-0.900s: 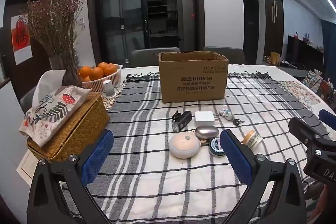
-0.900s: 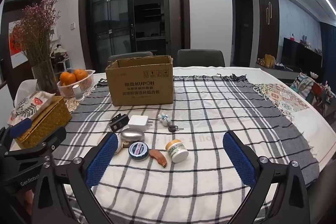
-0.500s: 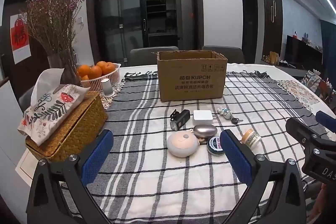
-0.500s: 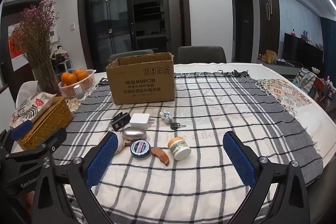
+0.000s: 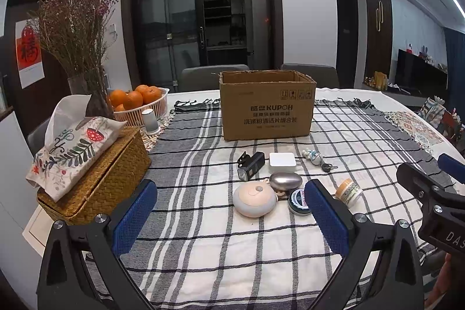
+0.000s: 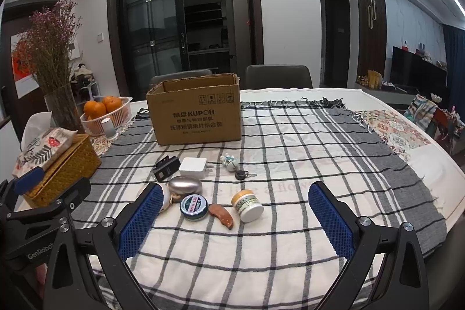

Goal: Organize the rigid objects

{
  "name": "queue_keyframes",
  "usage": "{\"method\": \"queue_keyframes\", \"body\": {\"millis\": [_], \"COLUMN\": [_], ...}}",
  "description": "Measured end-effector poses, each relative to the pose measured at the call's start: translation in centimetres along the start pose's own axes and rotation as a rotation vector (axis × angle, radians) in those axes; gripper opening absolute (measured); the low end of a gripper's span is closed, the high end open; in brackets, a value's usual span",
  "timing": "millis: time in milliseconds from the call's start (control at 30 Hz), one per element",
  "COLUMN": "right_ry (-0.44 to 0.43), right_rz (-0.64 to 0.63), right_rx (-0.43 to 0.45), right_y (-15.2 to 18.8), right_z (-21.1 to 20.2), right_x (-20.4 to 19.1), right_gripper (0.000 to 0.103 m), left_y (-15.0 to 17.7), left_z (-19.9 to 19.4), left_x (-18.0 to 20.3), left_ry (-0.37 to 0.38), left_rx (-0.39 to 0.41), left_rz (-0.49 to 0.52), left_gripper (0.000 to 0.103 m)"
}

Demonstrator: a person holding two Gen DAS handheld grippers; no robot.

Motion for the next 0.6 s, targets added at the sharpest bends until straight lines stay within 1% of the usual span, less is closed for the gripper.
{"method": "queue_keyframes", "body": {"millis": [600], "right_ry": [0.006], "right_rz": [0.0], "right_rx": [-0.001], "right_y": [-0.08], "right_z": [0.06], "right_x": [0.35], "right_gripper": [0.101], "left_y": [-0.32], "left_z": [-0.38], "left_x": [-0.26], "left_ry": [-0.013], "left_rx": [0.019], "left_rz": [0.0], "left_gripper": [0.103]}}
Point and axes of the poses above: each gripper's, at about its wrist camera, not at the fingertips, and z roughly the way its jaws point, x to its right, y to its underside, the point moved 6 cm from there along z, roughly the way its jaws point, and after that the axes turned 2 degrees about -z, right-handed, at the moved point
